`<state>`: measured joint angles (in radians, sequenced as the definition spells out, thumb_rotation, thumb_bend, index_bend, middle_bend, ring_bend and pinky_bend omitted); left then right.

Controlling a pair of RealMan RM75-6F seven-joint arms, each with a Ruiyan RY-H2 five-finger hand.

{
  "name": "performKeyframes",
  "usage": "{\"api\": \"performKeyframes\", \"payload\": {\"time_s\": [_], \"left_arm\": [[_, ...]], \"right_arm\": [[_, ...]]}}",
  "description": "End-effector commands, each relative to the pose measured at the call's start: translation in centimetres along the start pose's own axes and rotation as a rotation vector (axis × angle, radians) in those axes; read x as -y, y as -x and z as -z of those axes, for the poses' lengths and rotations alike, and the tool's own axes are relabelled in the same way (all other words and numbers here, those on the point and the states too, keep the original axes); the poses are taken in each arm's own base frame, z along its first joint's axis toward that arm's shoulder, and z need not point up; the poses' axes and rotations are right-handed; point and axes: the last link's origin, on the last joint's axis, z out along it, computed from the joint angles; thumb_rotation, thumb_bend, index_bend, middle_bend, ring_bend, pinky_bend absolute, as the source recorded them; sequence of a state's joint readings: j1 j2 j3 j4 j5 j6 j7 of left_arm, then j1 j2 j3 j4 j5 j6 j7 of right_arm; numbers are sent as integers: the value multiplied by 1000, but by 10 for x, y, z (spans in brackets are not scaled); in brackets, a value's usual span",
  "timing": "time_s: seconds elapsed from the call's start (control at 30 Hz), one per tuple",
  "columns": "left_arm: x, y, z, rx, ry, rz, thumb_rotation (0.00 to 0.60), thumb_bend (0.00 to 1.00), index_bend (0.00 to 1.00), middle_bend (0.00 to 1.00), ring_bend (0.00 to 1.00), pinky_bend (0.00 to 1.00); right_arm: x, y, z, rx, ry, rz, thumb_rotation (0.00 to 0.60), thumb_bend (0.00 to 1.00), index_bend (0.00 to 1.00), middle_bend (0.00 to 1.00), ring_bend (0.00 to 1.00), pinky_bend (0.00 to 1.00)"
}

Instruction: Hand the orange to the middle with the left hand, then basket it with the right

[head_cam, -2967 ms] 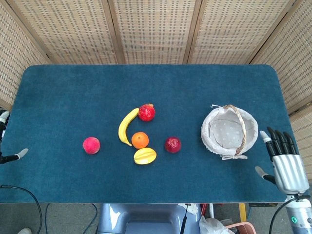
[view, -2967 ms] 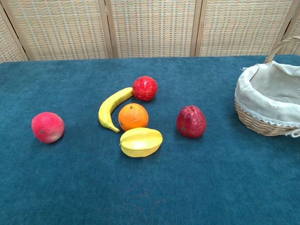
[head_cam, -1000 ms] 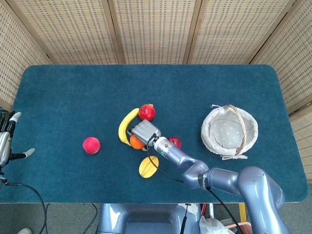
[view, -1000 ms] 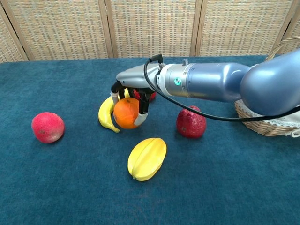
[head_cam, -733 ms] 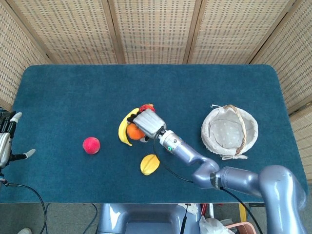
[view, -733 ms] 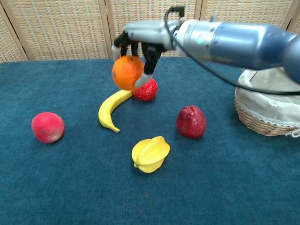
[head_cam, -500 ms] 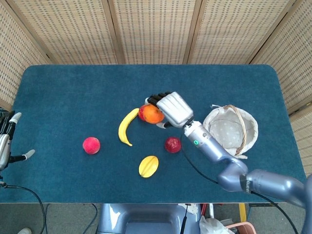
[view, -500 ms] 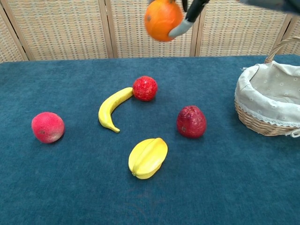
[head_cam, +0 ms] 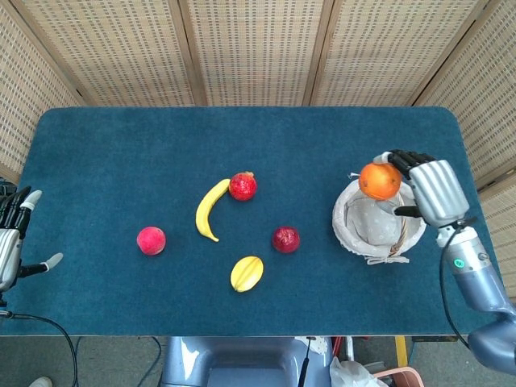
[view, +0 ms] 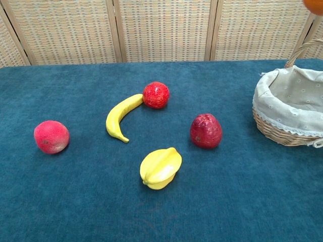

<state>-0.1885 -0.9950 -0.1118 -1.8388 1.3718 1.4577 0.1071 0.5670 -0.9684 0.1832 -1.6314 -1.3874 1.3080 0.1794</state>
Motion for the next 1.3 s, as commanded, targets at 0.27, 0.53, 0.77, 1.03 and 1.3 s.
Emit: {"api": "performKeyframes", "payload": {"time_s": [0.27, 0.53, 0.77, 1.03, 1.3], "left_arm": [[-2, 4, 1, 5, 1, -19, 600, 60, 0, 0, 0, 0], [-1, 6, -2, 11, -10, -23, 600, 60, 0, 0, 0, 0], [-2, 7, -1, 16, -9, -28, 600, 60, 0, 0, 0, 0], [-1, 8, -3, 22, -16, -29, 600, 60, 0, 0, 0, 0], [-1, 9, -3, 28, -17, -31, 600, 60, 0, 0, 0, 0]], "right_arm": [[-66, 20, 43, 71, 108, -13, 600, 417, 495, 515, 400, 472], [-81, 40, 40, 113, 130, -38, 600, 417, 495, 515, 400, 472], [-81, 58, 30, 166, 139, -78, 600, 416, 495, 515, 400, 472], [-86, 69, 23, 262, 179, -96, 600, 205, 297, 242, 266, 374], [-91, 64, 26, 306, 205, -104, 600, 122, 46, 23, 28, 125]]}}
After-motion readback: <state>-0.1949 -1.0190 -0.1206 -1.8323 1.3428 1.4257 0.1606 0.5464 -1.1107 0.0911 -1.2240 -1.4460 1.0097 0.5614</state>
